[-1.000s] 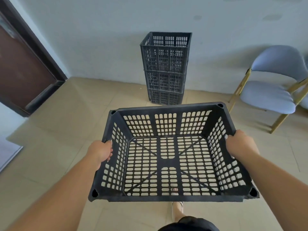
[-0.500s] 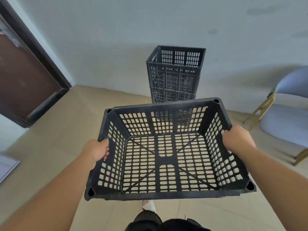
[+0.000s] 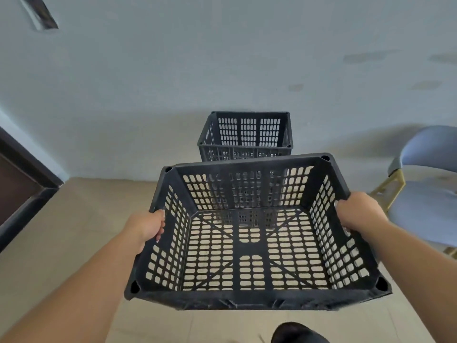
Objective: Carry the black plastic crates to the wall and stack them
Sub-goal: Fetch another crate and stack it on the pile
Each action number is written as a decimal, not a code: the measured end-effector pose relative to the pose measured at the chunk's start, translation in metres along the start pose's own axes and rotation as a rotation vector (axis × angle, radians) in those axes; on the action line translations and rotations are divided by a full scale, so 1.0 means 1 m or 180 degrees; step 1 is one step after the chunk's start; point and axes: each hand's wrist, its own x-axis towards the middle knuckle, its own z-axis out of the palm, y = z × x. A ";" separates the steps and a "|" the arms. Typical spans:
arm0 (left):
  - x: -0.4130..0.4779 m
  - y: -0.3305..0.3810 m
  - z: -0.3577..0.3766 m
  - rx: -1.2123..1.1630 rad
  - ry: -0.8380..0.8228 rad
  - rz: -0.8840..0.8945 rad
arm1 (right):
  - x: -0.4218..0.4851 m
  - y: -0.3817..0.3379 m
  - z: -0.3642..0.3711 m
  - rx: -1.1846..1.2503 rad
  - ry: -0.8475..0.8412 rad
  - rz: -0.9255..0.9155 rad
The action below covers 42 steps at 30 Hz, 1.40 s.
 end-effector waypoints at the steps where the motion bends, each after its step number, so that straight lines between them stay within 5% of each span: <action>1: 0.016 0.015 -0.003 0.0053 -0.0051 0.0052 | 0.010 -0.010 -0.003 0.0043 0.0031 0.0036; 13: 0.165 0.218 -0.019 0.0594 -0.0052 0.0576 | 0.185 -0.137 -0.062 0.0413 -0.0070 0.0162; 19: 0.216 0.313 -0.032 0.0268 0.0003 0.0818 | 0.262 -0.200 -0.106 0.0953 0.0220 -0.0093; 42: 0.476 0.466 -0.031 0.0294 -0.0520 0.0823 | 0.438 -0.359 -0.076 0.0694 0.0703 0.0320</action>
